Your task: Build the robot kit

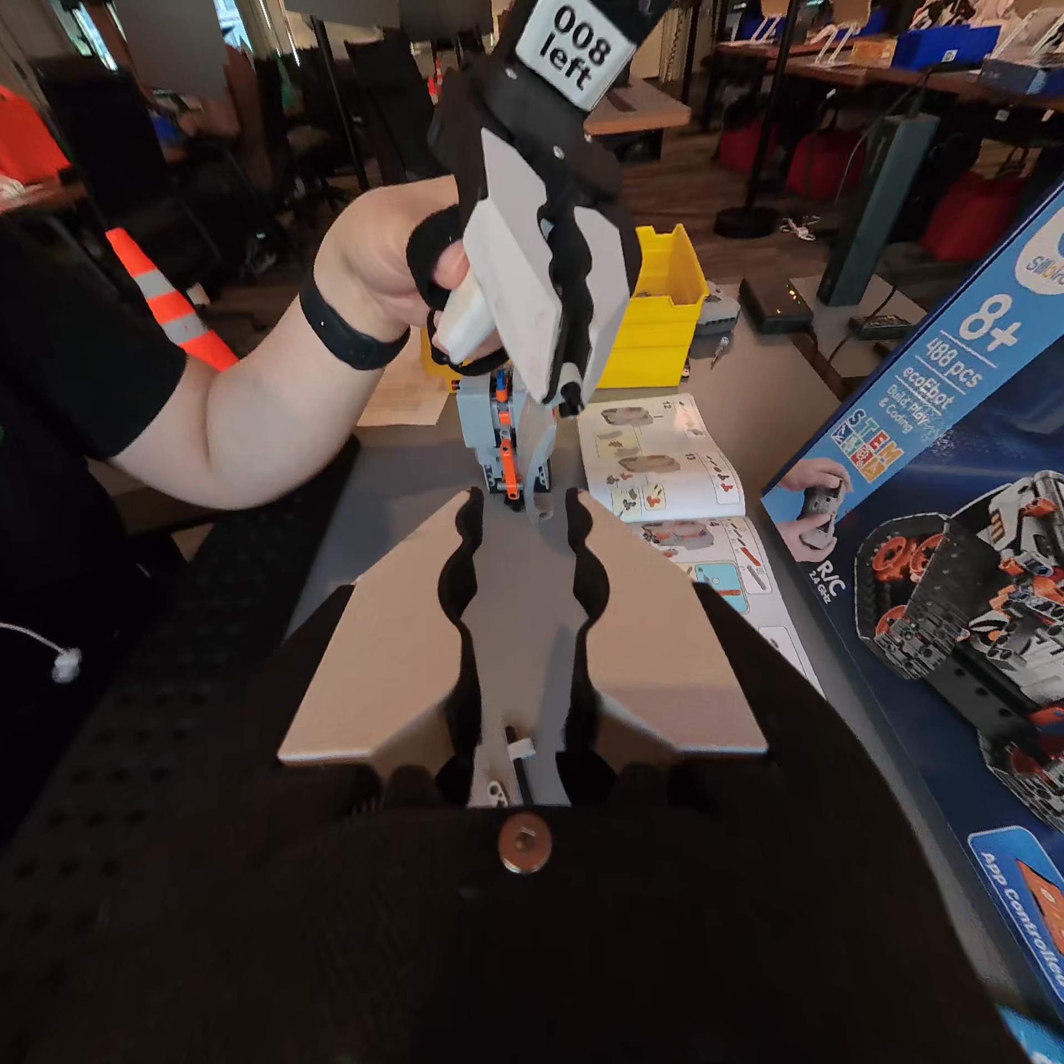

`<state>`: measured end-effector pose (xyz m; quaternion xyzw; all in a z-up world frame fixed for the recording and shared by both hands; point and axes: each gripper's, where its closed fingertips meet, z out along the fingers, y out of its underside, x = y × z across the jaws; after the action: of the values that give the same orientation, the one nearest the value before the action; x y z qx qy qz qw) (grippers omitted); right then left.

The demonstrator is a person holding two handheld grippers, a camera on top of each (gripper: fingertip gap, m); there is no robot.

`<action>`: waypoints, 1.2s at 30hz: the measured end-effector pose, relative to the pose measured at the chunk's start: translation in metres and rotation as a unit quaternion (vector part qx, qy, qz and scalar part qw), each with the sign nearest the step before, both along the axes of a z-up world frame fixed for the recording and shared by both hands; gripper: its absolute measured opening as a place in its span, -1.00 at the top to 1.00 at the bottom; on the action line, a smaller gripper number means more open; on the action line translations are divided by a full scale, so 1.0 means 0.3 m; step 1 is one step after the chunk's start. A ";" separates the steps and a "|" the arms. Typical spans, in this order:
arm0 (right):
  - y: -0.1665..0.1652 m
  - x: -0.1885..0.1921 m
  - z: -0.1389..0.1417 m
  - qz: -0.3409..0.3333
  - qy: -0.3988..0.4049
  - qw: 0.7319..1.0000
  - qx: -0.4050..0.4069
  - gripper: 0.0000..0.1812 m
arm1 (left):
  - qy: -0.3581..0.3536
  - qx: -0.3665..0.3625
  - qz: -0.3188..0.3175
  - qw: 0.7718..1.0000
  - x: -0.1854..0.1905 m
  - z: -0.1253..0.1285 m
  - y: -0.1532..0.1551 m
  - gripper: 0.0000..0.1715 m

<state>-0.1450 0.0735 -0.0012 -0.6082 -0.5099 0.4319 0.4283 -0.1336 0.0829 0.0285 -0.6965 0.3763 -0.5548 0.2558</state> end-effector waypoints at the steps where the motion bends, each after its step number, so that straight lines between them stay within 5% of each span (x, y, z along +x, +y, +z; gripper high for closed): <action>1: 0.001 -0.007 0.006 -0.002 0.007 1.000 -0.005 0.70 | 0.000 0.000 -0.002 1.000 0.003 -0.001 -0.002 0.95; 6: -0.003 -0.024 0.014 0.012 0.034 0.999 -0.038 0.98 | -0.005 0.001 -0.016 1.000 0.017 0.001 -0.017 0.95; 18: -0.045 -0.011 -0.002 0.053 0.017 0.995 -0.080 0.99 | -0.031 0.072 -0.024 0.997 -0.030 0.040 -0.009 0.72; 36: -0.044 -0.012 -0.002 0.046 0.003 0.998 -0.050 0.99 | -0.042 -0.005 -0.057 0.997 -0.004 0.017 -0.036 0.88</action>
<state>-0.1486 0.0604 -0.0019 -0.6037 -0.5139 0.4774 0.3789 -0.1348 0.0722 0.0335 -0.6513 0.4013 -0.5992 0.2361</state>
